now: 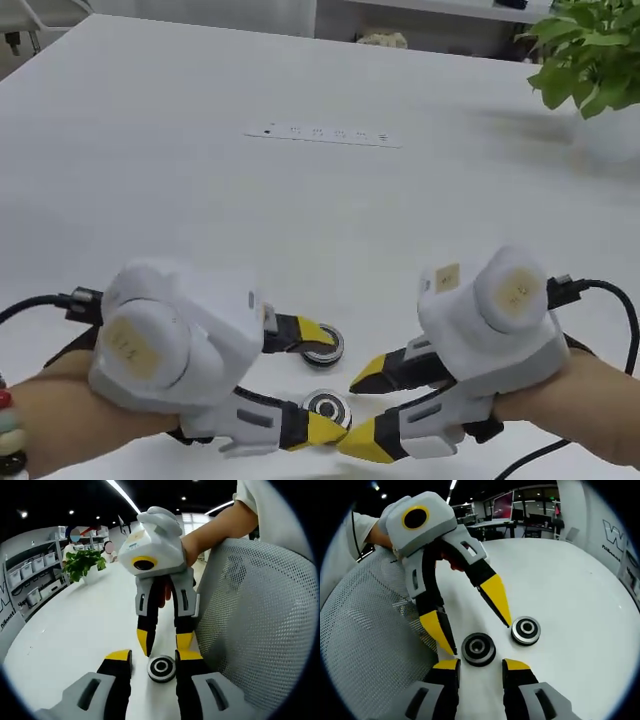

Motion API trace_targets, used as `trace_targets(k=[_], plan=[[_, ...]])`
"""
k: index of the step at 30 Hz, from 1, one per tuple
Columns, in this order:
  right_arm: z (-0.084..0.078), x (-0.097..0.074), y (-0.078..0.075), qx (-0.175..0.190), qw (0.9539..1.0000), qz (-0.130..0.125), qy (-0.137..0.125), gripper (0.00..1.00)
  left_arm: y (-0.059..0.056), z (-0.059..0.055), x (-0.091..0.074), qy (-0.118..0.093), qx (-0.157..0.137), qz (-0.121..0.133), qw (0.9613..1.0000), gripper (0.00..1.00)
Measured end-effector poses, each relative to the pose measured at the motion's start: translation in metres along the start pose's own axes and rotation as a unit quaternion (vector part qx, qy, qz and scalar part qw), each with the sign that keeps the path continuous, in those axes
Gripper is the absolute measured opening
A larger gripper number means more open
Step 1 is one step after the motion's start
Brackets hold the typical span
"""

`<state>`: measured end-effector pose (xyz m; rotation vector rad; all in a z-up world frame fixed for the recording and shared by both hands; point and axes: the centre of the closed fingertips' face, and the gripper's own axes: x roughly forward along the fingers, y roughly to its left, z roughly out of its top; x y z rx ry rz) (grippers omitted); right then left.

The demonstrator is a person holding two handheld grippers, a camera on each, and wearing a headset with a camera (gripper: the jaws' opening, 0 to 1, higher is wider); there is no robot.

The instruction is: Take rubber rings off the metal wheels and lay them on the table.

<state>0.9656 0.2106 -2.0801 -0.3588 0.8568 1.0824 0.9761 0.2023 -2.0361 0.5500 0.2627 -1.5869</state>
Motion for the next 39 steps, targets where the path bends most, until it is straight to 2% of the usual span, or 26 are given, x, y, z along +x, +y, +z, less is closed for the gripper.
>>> trace_targets(k=[2,5,7,10,13,16,17,27,39], plan=[[0.0,0.001,0.001,-0.004,1.0,0.0,0.001,0.3,-0.001,-0.002,0.003,0.0,-0.006,-0.003,1.0,0.27],[-0.001,0.001,0.001,-0.007,1.0,0.0,0.002,0.28,-0.006,-0.012,0.006,0.014,-0.002,-0.008,0.9999,0.26],[-0.002,0.002,0.0,-0.008,1.0,-0.002,0.004,0.28,-0.008,-0.017,0.007,0.019,-0.015,-0.012,0.9996,0.23],[0.0,0.002,0.0,-0.014,0.9999,-0.004,0.003,0.25,-0.01,-0.022,0.009,0.027,-0.002,-0.011,0.9996,0.15],[0.0,0.002,0.0,-0.018,0.9998,-0.007,0.001,0.24,-0.01,-0.021,0.008,0.024,-0.009,-0.012,0.9996,0.13],[0.0,0.002,0.0,-0.019,0.9998,-0.007,0.002,0.24,-0.011,-0.022,0.008,0.022,0.0,-0.018,0.9996,0.09],[0.0,0.002,0.0,-0.019,0.9998,-0.008,0.002,0.24,-0.016,-0.021,0.008,0.013,-0.007,-0.028,0.9995,0.07],[0.003,0.003,0.001,-0.018,0.9998,-0.006,-0.003,0.24,-0.013,-0.022,0.007,-0.024,-0.029,-0.027,0.9989,0.07],[0.002,0.003,0.003,-0.041,0.9992,-0.002,-0.002,0.2,-0.013,-0.021,0.007,-0.029,-0.029,-0.026,0.9988,0.07]])
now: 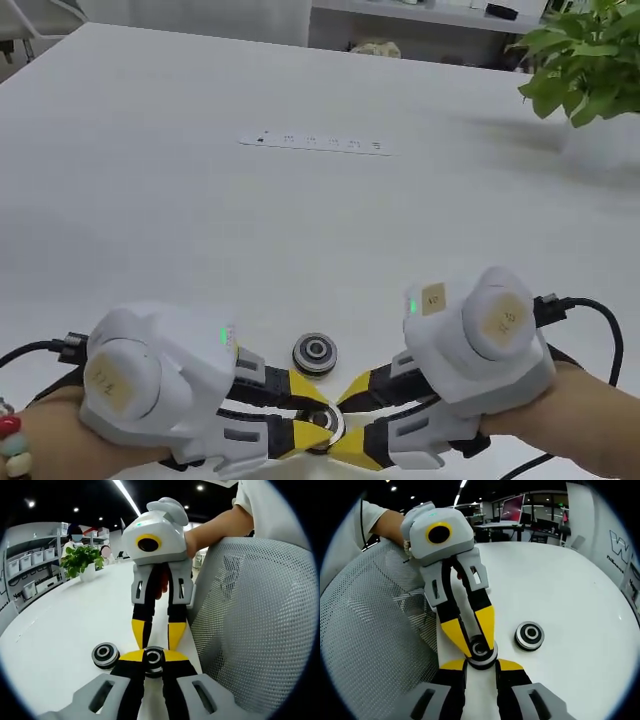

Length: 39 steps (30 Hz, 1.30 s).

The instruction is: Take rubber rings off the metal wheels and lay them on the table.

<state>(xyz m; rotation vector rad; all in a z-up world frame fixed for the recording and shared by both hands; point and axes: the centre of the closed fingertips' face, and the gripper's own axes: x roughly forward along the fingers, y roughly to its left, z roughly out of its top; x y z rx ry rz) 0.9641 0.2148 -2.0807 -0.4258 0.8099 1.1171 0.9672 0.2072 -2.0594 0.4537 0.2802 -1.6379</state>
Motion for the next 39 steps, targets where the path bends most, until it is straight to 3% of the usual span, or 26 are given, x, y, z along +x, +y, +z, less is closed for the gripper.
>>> trace_targets(k=[10,11,12,17,22,23,27,31,33,36,37,39], plan=[[-0.003,-0.003,0.0,-0.005,1.0,0.001,0.007,0.13,0.001,0.0,0.0,-0.001,0.001,0.001,1.0,0.07],[-0.004,-0.003,-0.001,-0.007,0.9999,0.0,0.009,0.11,0.001,0.0,0.0,-0.001,0.001,0.002,1.0,0.07],[-0.009,-0.004,-0.003,-0.016,0.9996,-0.004,0.021,0.0,0.002,0.0,-0.001,-0.001,0.0,0.002,1.0,0.07],[-0.007,-0.003,-0.006,0.005,0.9998,-0.014,0.016,0.0,0.002,0.0,-0.001,-0.002,-0.003,0.003,1.0,0.07],[-0.006,-0.005,-0.015,0.068,0.997,-0.032,0.019,0.0,0.003,-0.001,-0.002,0.003,0.003,0.005,1.0,0.07],[-0.006,-0.005,-0.015,0.083,0.9958,-0.032,0.018,0.0,0.003,-0.001,-0.002,0.004,0.002,0.004,1.0,0.07],[-0.005,-0.006,-0.018,0.176,0.9838,-0.032,0.014,0.0,0.003,-0.002,-0.003,0.006,-0.003,0.002,1.0,0.08],[-0.004,-0.008,-0.019,0.251,0.9677,-0.024,0.008,0.0,0.003,-0.004,-0.005,0.009,-0.034,-0.002,0.9994,0.12],[-0.002,-0.01,-0.019,0.251,0.9679,-0.02,0.0,0.0,0.004,-0.004,-0.005,0.011,-0.023,0.002,0.9997,0.1],[0.007,-0.014,-0.017,0.292,0.9559,-0.01,-0.023,0.0,0.006,-0.006,-0.005,0.016,-0.023,0.004,0.9996,0.08],[0.006,-0.012,-0.017,0.287,0.9578,-0.006,-0.022,0.0,0.006,-0.007,-0.004,0.018,-0.023,0.003,0.9996,0.08],[0.007,-0.013,-0.015,0.294,0.9555,-0.002,-0.025,0.0,0.006,-0.007,-0.004,0.02,-0.019,0.003,0.9996,0.08]])
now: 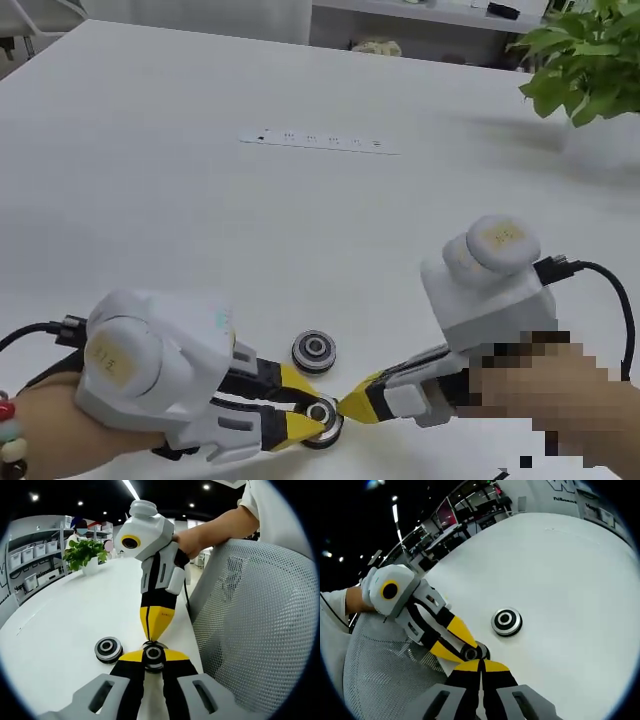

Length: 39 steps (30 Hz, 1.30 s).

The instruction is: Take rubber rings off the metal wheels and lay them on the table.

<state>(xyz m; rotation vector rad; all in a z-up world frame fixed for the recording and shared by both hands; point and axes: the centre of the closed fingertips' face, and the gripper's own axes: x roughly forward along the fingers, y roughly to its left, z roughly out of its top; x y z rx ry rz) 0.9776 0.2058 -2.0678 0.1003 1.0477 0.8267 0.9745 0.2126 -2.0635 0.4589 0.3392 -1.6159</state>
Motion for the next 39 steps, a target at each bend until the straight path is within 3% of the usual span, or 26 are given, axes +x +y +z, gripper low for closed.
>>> trace_targets(k=[7,8,9,10,11,12,13,15,17,18,22,25,28,35,39], plan=[[0.005,0.0,0.012,0.006,0.9995,0.028,-0.016,0.0,-0.001,0.0,0.0,-0.002,0.003,-0.001,1.0,0.08],[0.008,-0.001,0.015,0.011,0.999,0.036,-0.023,0.0,-0.001,0.0,0.0,-0.002,0.003,-0.001,1.0,0.08],[0.022,-0.003,0.032,0.038,0.994,0.082,-0.061,0.0,-0.001,0.0,0.0,-0.002,0.002,0.001,1.0,0.08],[0.027,-0.005,0.033,0.051,0.9927,0.084,-0.07,0.0,-0.001,0.0,0.0,-0.001,0.001,0.002,1.0,0.08],[0.018,-0.003,0.02,0.02,0.9979,0.042,-0.044,0.0,-0.001,0.0,0.0,-0.001,-0.001,0.002,1.0,0.08],[0.014,0.0,0.01,-0.014,0.9992,0.014,-0.036,0.0,-0.001,0.0,0.0,0.0,-0.003,0.002,1.0,0.08],[0.01,0.004,0.016,0.009,0.9993,0.027,-0.026,0.0,-0.001,0.001,0.0,0.0,-0.001,0.001,1.0,0.08],[0.013,0.006,0.019,0.013,0.999,0.032,-0.029,0.0,-0.001,0.001,0.0,0.002,-0.002,-0.003,1.0,0.08],[0.014,0.009,0.018,0.001,0.9994,0.021,-0.026,0.0,-0.001,0.001,-0.002,0.009,-0.006,-0.007,0.9999,0.08],[0.015,0.009,0.013,-0.025,0.9994,0.002,-0.022,0.0,-0.002,0.0,-0.003,0.015,-0.003,-0.011,0.9998,0.08],[0.013,0.013,0.018,-0.033,0.9993,0.011,-0.015,0.0,-0.004,-0.001,-0.011,0.026,-0.01,-0.029,0.9992,0.1],[0.015,0.011,0.016,-0.038,0.9991,0.005,-0.019,0.0,-0.009,0.004,-0.019,0.015,-0.017,-0.042,0.9989,0.25],[0.017,0.011,0.017,-0.033,0.9991,0.009,-0.026,0.0,-0.02,0.005,-0.025,0.017,-0.024,-0.059,0.9978,0.41],[0.014,0.016,0.023,-0.057,0.9981,0.011,-0.02,0.0,-0.026,-0.005,-0.038,0.027,-0.02,-0.079,0.9963,0.53],[0.012,0.018,0.024,-0.063,0.9978,0.015,-0.014,0.0,-0.015,-0.005,-0.042,0.025,-0.032,-0.06,0.9974,0.57]])
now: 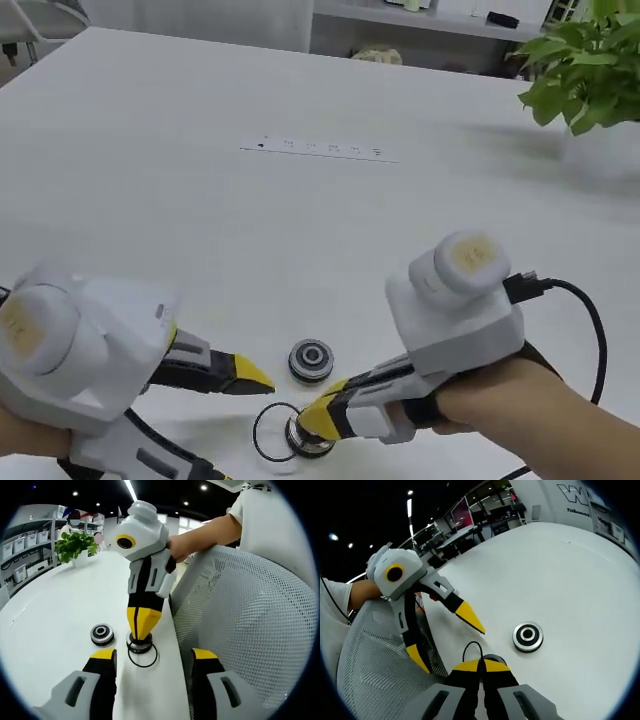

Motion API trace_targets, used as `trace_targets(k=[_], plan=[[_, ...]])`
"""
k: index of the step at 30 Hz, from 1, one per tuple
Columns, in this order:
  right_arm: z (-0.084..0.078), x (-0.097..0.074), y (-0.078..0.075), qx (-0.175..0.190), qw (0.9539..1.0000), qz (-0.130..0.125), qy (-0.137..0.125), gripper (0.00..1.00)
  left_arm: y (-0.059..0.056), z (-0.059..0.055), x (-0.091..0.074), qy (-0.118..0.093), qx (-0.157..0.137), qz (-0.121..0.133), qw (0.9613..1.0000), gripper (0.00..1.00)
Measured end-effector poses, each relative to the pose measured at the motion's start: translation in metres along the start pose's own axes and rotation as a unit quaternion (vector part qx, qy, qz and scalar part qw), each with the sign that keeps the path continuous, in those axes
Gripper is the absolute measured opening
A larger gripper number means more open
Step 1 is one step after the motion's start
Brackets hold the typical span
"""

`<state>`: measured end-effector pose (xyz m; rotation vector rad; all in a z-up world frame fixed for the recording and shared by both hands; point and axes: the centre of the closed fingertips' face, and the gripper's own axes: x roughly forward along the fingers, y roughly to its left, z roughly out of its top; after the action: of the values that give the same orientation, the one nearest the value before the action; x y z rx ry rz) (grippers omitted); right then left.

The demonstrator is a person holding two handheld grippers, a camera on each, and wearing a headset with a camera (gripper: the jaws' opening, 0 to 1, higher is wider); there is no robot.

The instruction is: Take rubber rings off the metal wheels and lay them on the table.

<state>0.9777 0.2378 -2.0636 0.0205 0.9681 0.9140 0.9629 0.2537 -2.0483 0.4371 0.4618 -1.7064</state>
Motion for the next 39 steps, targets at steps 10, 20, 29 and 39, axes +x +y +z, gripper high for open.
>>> trace_targets(k=[10,20,29,39], plan=[[0.014,0.005,0.012,-0.067,0.9973,0.006,-0.03,0.01,0.002,-0.002,0.002,0.009,-0.001,0.007,0.9999,0.62],[0.011,-0.009,-0.015,-0.074,0.9962,-0.033,-0.032,0.12,0.005,0.007,0.015,-0.005,0.005,0.022,0.9997,0.55],[-0.014,-0.016,-0.024,-0.073,0.9971,-0.02,0.002,0.16,-0.001,0.014,0.036,-0.013,0.015,0.011,0.9997,0.46],[-0.021,-0.016,-0.018,-0.118,0.9927,0.0,0.021,0.16,0.012,0.016,0.041,-0.021,0.007,0.033,0.9992,0.27]])
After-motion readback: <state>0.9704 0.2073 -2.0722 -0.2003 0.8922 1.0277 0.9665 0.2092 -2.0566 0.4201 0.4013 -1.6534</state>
